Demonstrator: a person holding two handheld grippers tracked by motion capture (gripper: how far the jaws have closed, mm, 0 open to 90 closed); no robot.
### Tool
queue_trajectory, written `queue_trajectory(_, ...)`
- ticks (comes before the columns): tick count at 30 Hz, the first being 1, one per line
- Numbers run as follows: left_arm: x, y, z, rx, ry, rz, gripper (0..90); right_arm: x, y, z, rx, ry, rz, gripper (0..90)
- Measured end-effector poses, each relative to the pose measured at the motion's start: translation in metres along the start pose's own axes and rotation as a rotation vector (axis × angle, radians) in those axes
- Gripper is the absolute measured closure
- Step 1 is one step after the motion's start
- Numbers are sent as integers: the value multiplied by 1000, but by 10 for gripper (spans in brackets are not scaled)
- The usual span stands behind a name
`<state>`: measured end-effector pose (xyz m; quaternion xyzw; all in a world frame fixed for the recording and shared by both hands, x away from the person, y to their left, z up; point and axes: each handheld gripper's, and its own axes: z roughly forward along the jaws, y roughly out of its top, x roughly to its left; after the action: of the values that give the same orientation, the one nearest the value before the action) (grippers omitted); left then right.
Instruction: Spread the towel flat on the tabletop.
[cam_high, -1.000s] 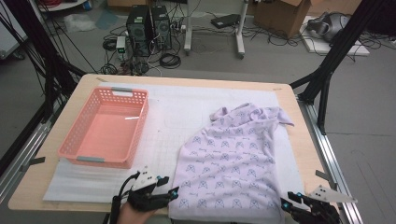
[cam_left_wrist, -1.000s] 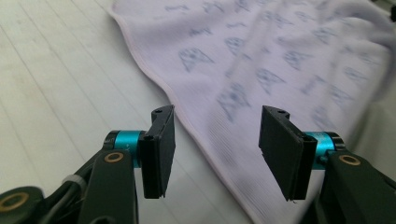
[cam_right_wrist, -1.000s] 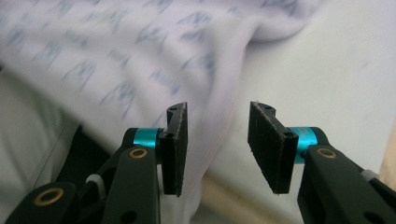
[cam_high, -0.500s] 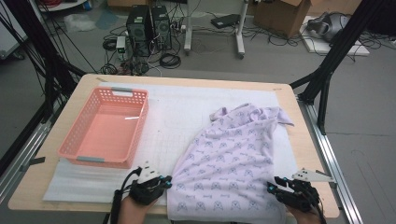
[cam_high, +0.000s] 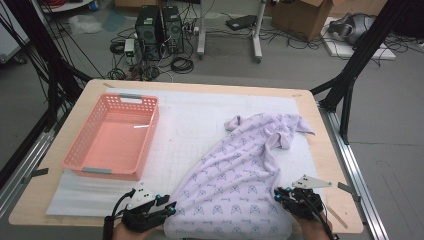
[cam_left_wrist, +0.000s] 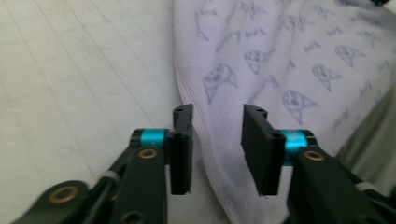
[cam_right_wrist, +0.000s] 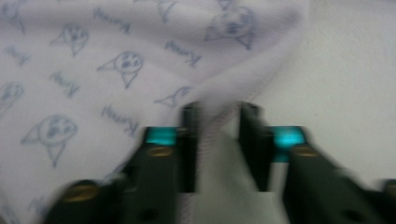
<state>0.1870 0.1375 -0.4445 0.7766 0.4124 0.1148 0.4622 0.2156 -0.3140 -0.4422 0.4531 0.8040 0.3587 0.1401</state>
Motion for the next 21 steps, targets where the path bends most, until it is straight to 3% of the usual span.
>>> queue_trajectory(3, 4, 8, 6, -34, -4, -10, 555, 0, -4, -8, 20, -18, -22, 874)
queue_trajectory(6, 6, 20, 16, -60, -12, -9, 534, -10, -18, -27, 20, -54, -4, 881)
queue_trajectory(12, 9, 38, 35, -79, -18, -3, 513, -17, -39, -56, 59, -152, -10, 877)
queue_trajectory(13, 10, 40, 39, -75, -16, 0, 515, -18, -41, -59, 48, -142, 6, 880)
queue_trajectory(15, 14, 45, 50, -59, -12, -3, 525, -19, -41, -63, 7, -143, 22, 739)
queue_trajectory(21, 24, 61, 83, 0, -26, -45, 531, -28, -27, -52, -64, -142, 68, 655)
